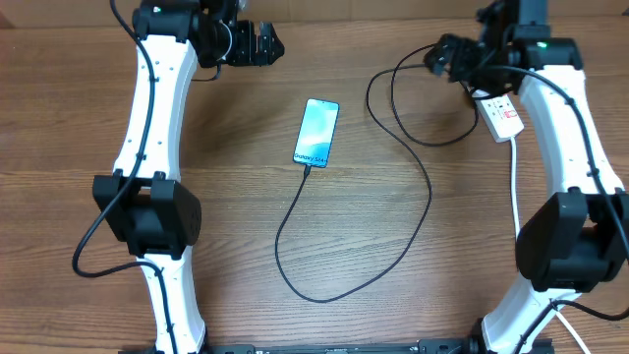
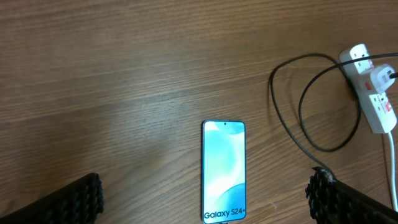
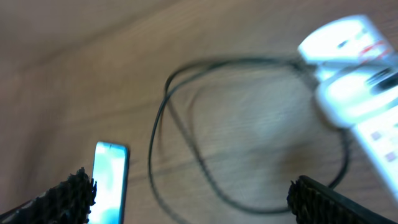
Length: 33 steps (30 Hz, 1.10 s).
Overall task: Plug charger to phone and switch on socket
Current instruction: 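Move the right gripper over the white power strip's switch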
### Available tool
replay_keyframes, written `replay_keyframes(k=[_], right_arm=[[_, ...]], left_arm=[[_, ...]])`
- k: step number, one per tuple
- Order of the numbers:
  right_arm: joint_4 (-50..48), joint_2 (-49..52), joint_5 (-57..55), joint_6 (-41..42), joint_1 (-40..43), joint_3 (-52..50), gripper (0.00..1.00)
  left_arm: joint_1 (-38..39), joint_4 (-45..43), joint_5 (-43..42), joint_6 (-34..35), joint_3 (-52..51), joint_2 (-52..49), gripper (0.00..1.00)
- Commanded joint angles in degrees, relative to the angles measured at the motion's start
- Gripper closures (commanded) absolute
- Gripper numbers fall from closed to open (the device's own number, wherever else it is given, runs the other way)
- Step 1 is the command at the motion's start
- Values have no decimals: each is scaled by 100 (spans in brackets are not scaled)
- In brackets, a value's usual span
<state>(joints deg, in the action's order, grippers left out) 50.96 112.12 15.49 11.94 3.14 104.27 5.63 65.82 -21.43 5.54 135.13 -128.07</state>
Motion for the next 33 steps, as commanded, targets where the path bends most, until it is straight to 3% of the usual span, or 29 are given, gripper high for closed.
replay_keyframes(k=[1,4,13,17,18,21,26,29,32,33], right_arm=[[-295,-144,-48,-46,273,166,0],[-511,-144,-275,-48,446,164,0],[-855,-129,-2507,-50,782,144,0],[-1032,-81,-2743,-52,931,144,0],[-1097,-55,-2741,-52,968,144,5],[-1294,9,-2741,-48,1032,144,47],[-1657,212,-2723,-42,1049,144,50],[-1840,476,-2413,7,1049,144,57],[-1886,684,-2157,22,1049,144,55],[-1880,754,-2135,22,1049,144,47]], left_arm=[[35,144,310,-109,-9,-103,0],[35,168,457,-109,-35,-103,0],[37,166,553,-109,-37,-103,0],[39,166,551,-109,-35,-103,0],[39,166,553,-107,-35,-103,0],[39,166,553,-109,-35,-103,0],[39,166,553,-107,-35,-103,0],[39,164,551,-109,-35,-103,0],[39,166,553,-107,-35,-103,0],[39,166,553,-107,-35,-103,0]])
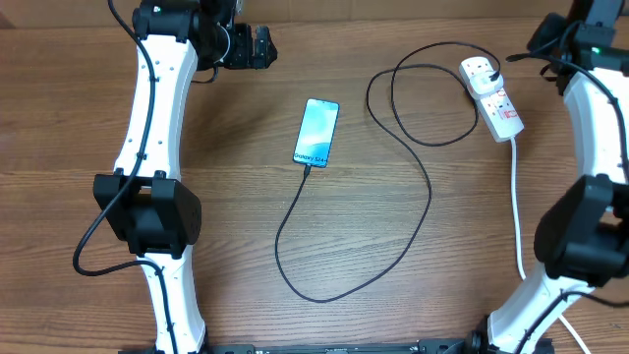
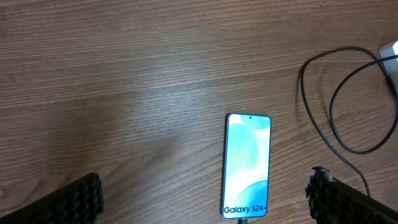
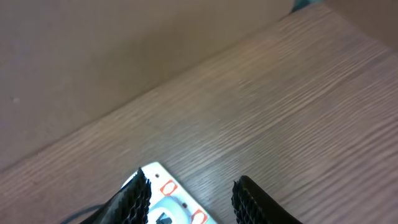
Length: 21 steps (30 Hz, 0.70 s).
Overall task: Plug charger to phone and switch on socket
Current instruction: 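Move the right gripper over the white power strip's switch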
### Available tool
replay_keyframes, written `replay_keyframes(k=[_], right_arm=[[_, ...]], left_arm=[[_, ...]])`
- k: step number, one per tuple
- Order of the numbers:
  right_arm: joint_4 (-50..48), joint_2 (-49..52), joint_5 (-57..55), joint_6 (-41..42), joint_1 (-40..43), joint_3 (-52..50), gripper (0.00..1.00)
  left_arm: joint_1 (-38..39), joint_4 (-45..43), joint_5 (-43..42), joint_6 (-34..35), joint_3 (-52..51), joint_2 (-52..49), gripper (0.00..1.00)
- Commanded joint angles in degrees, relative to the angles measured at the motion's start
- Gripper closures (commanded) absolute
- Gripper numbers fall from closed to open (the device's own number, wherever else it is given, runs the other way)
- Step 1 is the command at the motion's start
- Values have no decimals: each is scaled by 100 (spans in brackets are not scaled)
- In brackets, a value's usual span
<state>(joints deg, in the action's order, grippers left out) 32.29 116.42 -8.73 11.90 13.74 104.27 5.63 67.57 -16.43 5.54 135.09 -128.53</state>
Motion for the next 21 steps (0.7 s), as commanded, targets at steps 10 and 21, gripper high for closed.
replay_keyframes(k=[10,21], right_arm=[[35,708,7,2,70,79,10],[345,791,-326,-2,378,-186,3]], left_arm=[[39,-9,50,-107,-31,-57,0],[39,-9,52,-107,-31,-57,0]])
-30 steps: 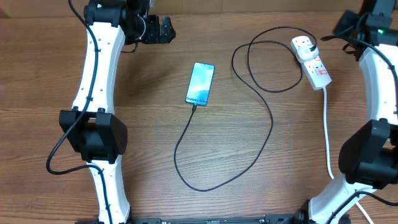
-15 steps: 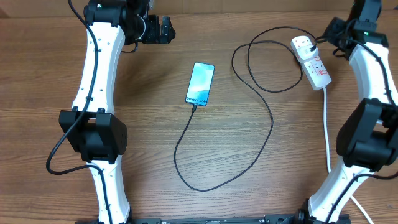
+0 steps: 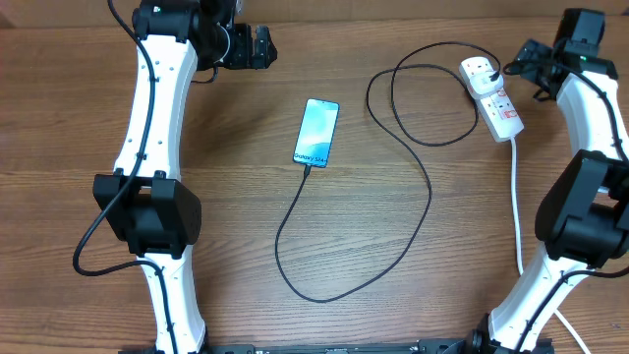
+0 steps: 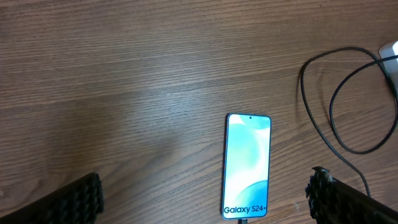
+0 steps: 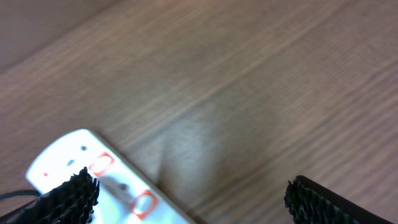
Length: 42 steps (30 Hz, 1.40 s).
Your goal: Plug charger to phone and switch on socket
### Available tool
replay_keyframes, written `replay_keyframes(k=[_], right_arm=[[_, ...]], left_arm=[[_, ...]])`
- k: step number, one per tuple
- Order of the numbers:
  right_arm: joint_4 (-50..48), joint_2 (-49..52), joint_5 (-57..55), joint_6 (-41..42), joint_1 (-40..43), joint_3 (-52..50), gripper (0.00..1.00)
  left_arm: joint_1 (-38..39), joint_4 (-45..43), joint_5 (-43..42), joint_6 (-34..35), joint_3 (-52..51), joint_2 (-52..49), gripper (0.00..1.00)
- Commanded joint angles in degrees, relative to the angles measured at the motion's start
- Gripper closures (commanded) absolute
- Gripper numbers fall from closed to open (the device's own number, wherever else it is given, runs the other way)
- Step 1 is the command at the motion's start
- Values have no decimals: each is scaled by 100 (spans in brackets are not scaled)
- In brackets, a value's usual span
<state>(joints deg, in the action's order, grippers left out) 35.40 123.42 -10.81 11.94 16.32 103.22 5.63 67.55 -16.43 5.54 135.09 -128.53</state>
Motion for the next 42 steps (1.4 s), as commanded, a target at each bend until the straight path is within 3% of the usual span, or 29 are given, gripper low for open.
replay_keyframes(k=[1,42], right_arm=[[55,92,-116,-4,153,-85,3],[195,841,756,-48,168,-122,0]], left_arm=[[39,-9,50,-107,-31,-57,0],[39,-7,52,-107,-31,-57,0]])
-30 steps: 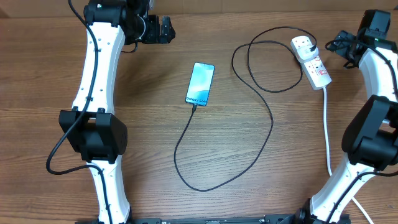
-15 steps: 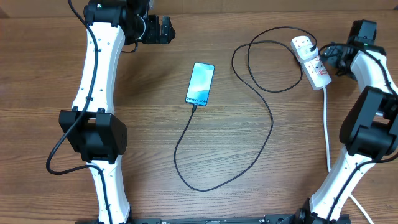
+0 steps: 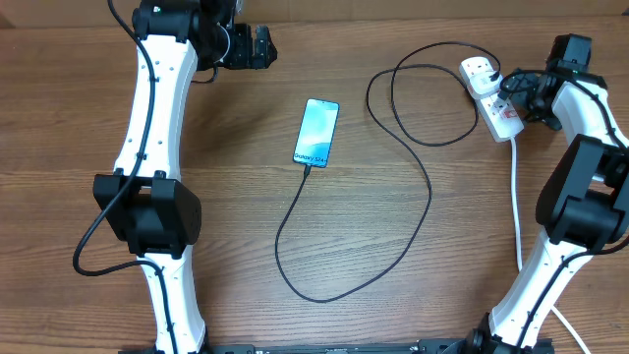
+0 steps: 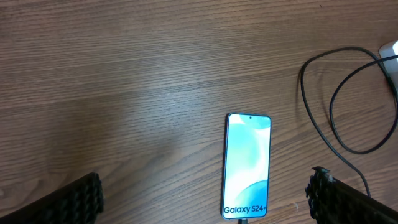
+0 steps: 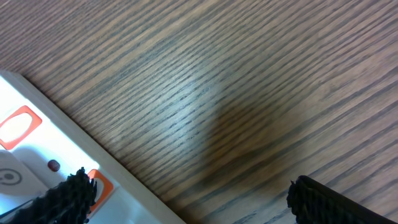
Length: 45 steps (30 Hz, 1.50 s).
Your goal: Plug charger to phone and switch on socket
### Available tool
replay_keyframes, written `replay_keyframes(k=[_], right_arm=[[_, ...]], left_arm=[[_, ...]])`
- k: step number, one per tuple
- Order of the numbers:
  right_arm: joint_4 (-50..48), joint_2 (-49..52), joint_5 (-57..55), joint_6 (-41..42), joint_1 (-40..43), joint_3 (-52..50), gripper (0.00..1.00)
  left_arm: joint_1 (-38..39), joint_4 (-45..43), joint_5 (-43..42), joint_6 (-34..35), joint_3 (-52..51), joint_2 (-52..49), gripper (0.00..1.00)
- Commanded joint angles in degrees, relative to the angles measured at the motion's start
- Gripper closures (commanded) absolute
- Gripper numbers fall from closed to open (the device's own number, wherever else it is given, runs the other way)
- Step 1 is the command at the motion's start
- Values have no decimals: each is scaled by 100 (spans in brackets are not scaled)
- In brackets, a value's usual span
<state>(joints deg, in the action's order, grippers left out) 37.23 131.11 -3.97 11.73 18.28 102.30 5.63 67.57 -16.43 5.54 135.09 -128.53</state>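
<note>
The phone (image 3: 316,132) lies face up mid-table with its screen lit, reading Galaxy S24+ (image 4: 247,165). The black charger cable (image 3: 413,211) runs from the phone's lower end in a wide loop to the plug in the white socket strip (image 3: 491,98) at the far right. The strip's orange switches (image 5: 18,121) show close up in the right wrist view. My right gripper (image 3: 515,90) is low at the strip's right side, open, one fingertip (image 5: 73,190) over a switch. My left gripper (image 3: 257,45) is open at the far left, nothing in it.
The strip's white lead (image 3: 517,197) runs down the right side toward the front edge. The wooden table (image 3: 226,236) is otherwise bare apart from the arm bases at the front.
My right gripper has come down and moved left, from beside the strip's far end to right against its side. The phone, the cable and the left arm have not moved.
First my right gripper was over the strip's far end, covering it. Then it was raised away at the far right corner, jaws nearly together. Later it stood open, nearer the strip; now it is low at the switches. The phone stayed cabled throughout.
</note>
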Motion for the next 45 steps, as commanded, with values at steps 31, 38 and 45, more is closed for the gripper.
replay_keyframes(k=[31,38,45], right_arm=[[238,76,538,-28,-33,-37,0],[162,76,525,-15,-31,-35,0],[278,68,973,37,149,-20,0]], left_arm=[[39,-11,52,-107,-31,-57,0],[39,-11,52,-107,-31,-57,0],[39,-9,52,-109,-31,-57,0]])
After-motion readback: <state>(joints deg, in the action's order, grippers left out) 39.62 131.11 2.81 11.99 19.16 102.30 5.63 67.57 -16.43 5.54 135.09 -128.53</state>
